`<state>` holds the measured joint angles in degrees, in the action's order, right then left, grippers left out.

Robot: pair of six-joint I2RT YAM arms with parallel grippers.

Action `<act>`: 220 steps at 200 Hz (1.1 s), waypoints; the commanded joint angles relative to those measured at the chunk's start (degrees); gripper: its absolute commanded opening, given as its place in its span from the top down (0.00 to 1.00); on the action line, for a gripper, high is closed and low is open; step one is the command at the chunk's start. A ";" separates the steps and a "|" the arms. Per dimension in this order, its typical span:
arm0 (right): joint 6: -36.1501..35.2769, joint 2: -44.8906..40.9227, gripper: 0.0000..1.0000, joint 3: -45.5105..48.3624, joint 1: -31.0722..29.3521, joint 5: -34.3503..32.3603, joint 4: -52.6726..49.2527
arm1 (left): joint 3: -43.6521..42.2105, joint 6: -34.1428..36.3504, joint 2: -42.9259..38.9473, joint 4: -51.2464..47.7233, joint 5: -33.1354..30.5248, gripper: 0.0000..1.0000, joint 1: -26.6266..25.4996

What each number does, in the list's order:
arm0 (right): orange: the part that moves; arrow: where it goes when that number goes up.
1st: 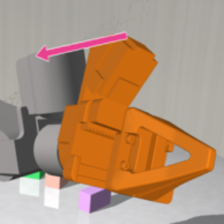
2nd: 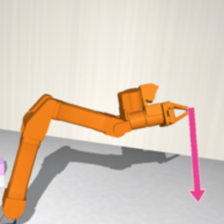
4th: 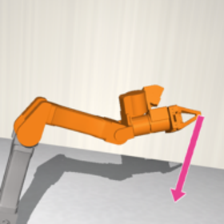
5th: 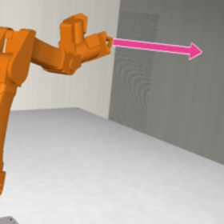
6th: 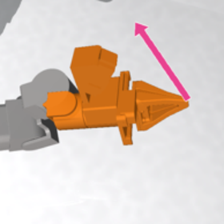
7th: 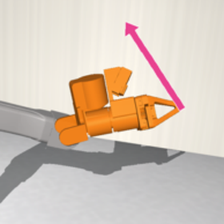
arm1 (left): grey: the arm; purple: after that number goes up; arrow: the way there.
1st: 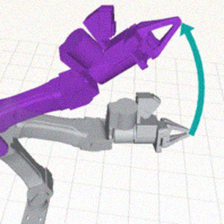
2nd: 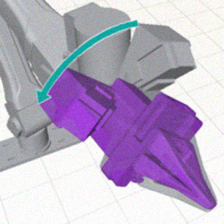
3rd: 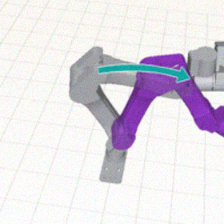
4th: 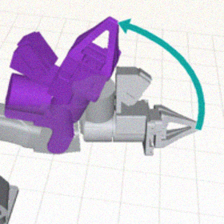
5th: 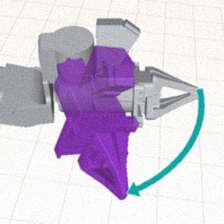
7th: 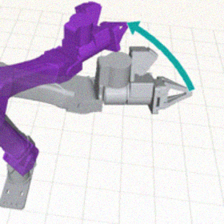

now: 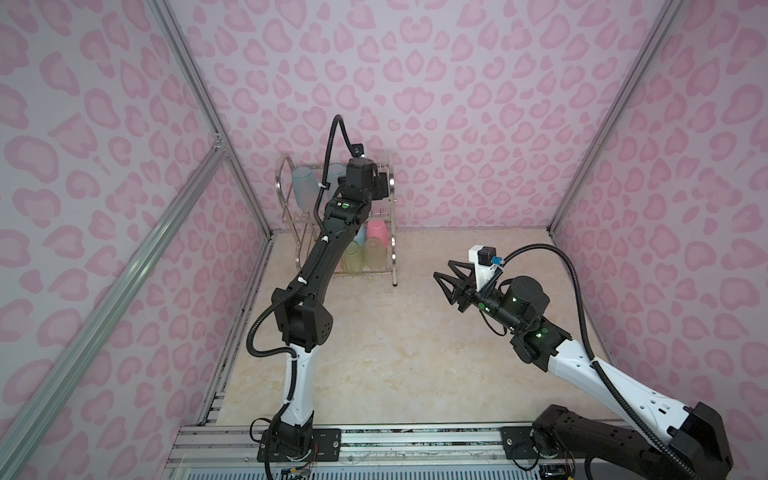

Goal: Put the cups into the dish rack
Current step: 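Lower the pink glass cup onto the top shelf beside the teal cups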

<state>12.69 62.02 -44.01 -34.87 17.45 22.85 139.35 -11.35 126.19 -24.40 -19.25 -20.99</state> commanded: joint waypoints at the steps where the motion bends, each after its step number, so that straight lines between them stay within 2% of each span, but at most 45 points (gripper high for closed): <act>1: 0.05 0.29 0.42 0.37 0.02 0.52 1.40 | 1.01 -0.55 -0.42 2.30 1.71 0.10 0.07; 93: -0.26 0.56 0.40 0.07 -0.06 -0.11 0.64 | 1.00 -4.14 -4.97 4.59 5.79 0.04 0.07; 153: -0.03 0.29 0.37 -0.47 -0.02 -1.23 0.08 | 0.84 -6.57 -8.27 5.81 6.70 0.04 0.10; 220: 0.58 -0.14 0.36 -0.49 -0.09 -1.81 0.09 | 0.31 -8.44 -11.37 7.60 9.02 0.14 0.07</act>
<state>12.73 62.24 -44.36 -34.87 16.23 22.48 139.48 -18.41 126.08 -20.03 -12.40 -20.95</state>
